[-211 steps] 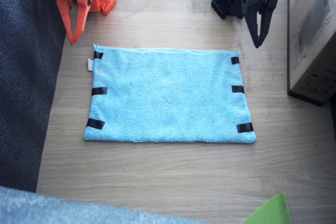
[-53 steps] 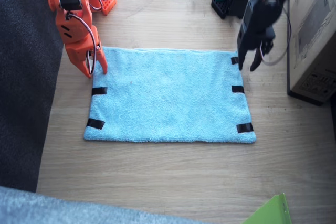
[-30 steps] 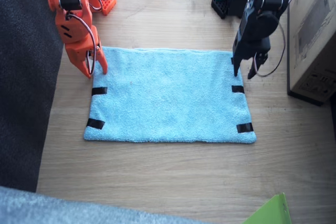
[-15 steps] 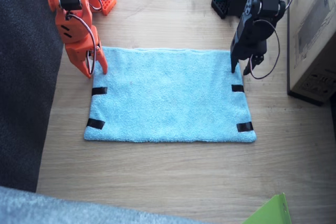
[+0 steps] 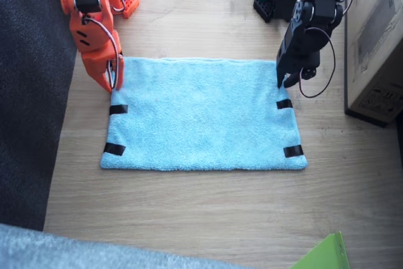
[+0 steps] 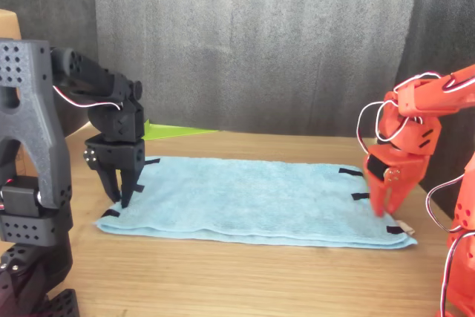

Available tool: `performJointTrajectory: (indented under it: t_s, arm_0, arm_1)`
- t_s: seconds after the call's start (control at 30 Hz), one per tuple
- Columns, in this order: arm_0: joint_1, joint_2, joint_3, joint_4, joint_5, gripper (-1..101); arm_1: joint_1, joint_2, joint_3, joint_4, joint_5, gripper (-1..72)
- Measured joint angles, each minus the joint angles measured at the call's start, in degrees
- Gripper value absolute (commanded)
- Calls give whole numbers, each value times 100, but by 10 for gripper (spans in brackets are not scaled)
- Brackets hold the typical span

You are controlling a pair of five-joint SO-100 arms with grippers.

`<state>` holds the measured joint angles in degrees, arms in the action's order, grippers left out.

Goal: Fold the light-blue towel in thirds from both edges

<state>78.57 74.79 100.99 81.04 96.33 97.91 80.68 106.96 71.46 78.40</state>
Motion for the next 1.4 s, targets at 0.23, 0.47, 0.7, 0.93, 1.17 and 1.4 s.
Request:
performJointTrajectory:
  t_s: [0.23,0.47,0.7,0.93,1.17,1.4]
  arm_0:
    - [0,70,97,-70,-114,-1]
    - [0,97,97,-79,-114,-2]
    - [-18,176,105,-79,-114,-2]
    - [-26,176,167,-202,-114,-2]
    - [-79,185,202,-229,-132,-2]
    - [-105,185,202,-229,-149,-2]
  arm_1:
    - [79,0,9,0,0,0]
    - [272,26,9,0,0,0]
    - [571,439,-343,510,-114,0]
    - [905,563,-1248,1301,-220,0]
    - [1380,422,-2206,1811,-220,0]
    - [2021,-264,-3463,2487,-70,0]
